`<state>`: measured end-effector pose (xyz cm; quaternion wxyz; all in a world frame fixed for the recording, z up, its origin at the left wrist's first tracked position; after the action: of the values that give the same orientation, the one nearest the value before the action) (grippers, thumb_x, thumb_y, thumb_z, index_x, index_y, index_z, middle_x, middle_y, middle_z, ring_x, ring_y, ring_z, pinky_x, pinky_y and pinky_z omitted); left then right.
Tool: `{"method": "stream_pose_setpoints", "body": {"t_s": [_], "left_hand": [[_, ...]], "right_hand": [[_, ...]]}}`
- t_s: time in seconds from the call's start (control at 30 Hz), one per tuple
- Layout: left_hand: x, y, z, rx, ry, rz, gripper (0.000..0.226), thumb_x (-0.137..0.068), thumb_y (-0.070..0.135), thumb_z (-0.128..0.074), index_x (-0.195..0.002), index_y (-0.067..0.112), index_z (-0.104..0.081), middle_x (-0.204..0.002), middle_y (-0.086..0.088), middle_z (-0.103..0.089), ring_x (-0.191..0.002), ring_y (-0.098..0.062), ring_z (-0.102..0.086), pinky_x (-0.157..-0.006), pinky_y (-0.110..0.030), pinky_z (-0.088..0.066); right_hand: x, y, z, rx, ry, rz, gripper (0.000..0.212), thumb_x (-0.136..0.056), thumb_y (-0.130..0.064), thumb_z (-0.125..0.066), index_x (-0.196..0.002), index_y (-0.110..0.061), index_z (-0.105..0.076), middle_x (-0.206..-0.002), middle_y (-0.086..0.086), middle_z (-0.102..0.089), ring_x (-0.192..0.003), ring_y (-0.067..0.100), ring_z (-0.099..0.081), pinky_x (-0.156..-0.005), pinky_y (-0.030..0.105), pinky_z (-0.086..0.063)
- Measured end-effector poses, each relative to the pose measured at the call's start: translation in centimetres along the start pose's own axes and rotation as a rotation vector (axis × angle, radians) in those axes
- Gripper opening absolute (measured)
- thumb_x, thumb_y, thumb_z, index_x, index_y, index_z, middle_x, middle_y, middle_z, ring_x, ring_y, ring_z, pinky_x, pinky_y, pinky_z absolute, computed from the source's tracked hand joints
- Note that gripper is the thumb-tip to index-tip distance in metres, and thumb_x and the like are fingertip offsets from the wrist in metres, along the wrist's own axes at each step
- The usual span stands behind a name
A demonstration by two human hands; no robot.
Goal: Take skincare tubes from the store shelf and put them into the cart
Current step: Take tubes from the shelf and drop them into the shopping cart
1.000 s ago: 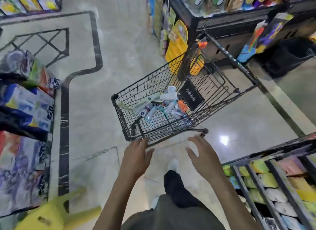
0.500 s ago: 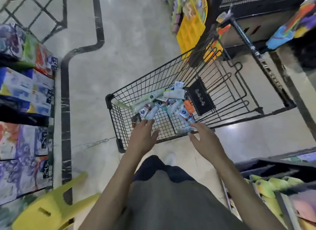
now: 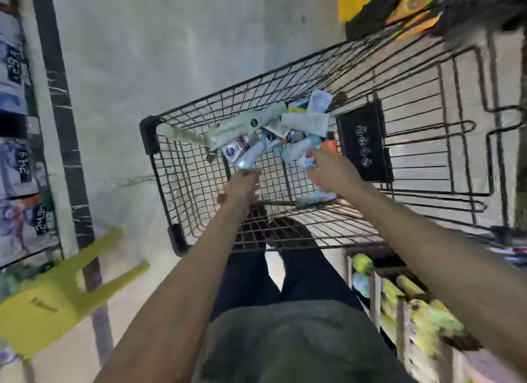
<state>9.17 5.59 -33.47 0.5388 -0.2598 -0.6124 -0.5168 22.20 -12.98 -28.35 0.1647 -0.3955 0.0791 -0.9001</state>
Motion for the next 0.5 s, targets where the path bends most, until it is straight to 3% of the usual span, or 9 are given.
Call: {"method": "stream_pose_setpoints", "body": {"t_s": [0.13, 0.23, 0.33, 0.5], "left_hand": [[-6.0, -1.6, -2.7, 0.373, -0.026, 0.233, 0.031, -0.102, 0.018, -0.06, -0.127, 0.002, -0.057, -0.113, -0.016, -0.065, -0.106, -0.032, -0.064, -0.092, -0.045, -0.057], [-10.5, -3.2, -5.2, 0.583, -0.056, 0.338, 0.049, -0.103, 0.025, -0.058, -0.145, 0.003, -0.045, -0.135, -0.022, -0.057, -0.122, -0.037, -0.059, -0.098, -0.046, -0.052], [-14.1, -3.6, -7.1, 0.74, -0.058, 0.37, 0.063, -0.103, 0.032, -0.059, -0.151, 0.0, -0.033, -0.147, -0.024, -0.049, -0.133, -0.038, -0.052, -0.106, -0.047, -0.048], [-18.8, -4.1, -8.2, 0.94, -0.045, 0.36, 0.074, -0.103, 0.041, -0.056, -0.155, -0.001, -0.026, -0.153, -0.025, -0.042, -0.137, -0.039, -0.048, -0.112, -0.047, -0.044]], "right_hand": [[-6.9, 3.2, -2.3, 0.109, -0.06, 0.013, 0.035, -0.094, -0.025, -0.064, -0.126, -0.013, -0.064, -0.118, 0.018, -0.069, -0.104, 0.037, -0.066, -0.079, 0.041, -0.053], [-11.5, 4.7, -4.7, 0.268, -0.109, 0.105, 0.03, -0.093, -0.023, -0.06, -0.119, -0.007, -0.063, -0.118, 0.02, -0.065, -0.108, 0.04, -0.062, -0.082, 0.044, -0.055], [-15.2, 5.8, -6.8, 0.402, -0.122, 0.182, 0.028, -0.092, -0.018, -0.06, -0.114, -0.002, -0.063, -0.116, 0.023, -0.062, -0.107, 0.043, -0.06, -0.083, 0.049, -0.055], [-18.2, 6.3, -9.6, 0.693, -0.18, 0.28, 0.039, -0.077, -0.015, -0.077, -0.111, 0.002, -0.066, -0.104, 0.021, -0.067, -0.095, 0.042, -0.065, -0.068, 0.042, -0.053]]}}
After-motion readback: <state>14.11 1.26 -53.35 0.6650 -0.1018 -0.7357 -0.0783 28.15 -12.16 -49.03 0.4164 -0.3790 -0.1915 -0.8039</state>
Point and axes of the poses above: each hand's wrist, its own x-axis away from the middle knuckle, its own z-axis out of the back of the hand, y = z × x, the point moved 7 cm from there along -x, towards the middle knuckle
